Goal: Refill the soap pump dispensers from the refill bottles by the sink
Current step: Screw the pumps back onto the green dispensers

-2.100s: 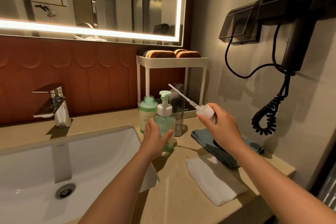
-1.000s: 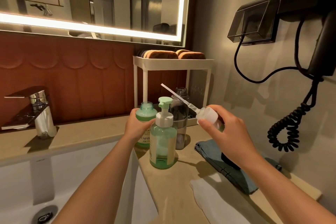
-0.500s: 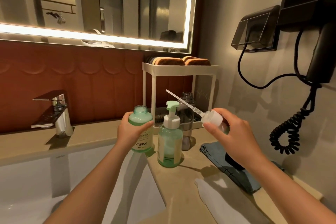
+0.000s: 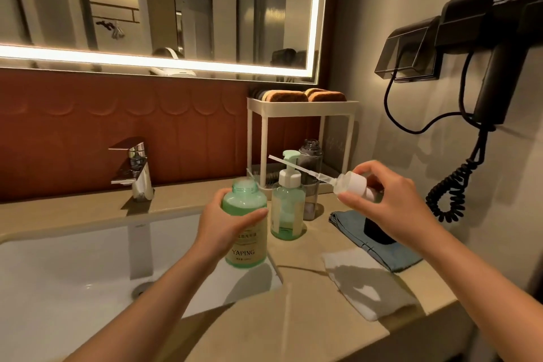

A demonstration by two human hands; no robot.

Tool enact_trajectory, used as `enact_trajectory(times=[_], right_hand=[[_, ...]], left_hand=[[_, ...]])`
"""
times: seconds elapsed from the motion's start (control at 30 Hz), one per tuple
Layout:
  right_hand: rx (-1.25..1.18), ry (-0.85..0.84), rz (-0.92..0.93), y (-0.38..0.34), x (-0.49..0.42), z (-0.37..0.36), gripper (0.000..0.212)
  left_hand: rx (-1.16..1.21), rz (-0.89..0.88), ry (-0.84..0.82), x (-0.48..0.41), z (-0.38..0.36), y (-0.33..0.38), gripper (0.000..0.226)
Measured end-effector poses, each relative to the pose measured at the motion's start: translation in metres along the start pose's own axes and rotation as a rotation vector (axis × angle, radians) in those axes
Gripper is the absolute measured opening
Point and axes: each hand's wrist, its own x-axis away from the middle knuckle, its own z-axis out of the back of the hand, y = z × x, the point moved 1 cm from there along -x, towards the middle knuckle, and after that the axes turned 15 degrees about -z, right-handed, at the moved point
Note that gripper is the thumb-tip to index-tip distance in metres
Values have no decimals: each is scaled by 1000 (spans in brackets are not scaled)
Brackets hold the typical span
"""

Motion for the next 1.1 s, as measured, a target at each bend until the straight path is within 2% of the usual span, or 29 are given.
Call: enact_trajectory(times=[0.2, 0.43, 0.53, 0.77, 1.1], right_hand=[[18, -57, 17, -7, 17, 11, 37], [45, -191, 22, -27, 24, 46, 30], [100, -250, 12, -34, 23, 56, 27], [239, -311, 7, -56, 20, 67, 36], [547, -452, 116, -105, 1, 38, 40]], left_hand=[[6, -22, -20, 45, -8, 8, 55], [-13, -74, -59, 73, -22, 13, 59], [-19, -98, -61, 77, -27, 15, 62], [-2, -142, -59, 86, -33, 12, 68], [-9, -168, -16, 92, -38, 7, 60]])
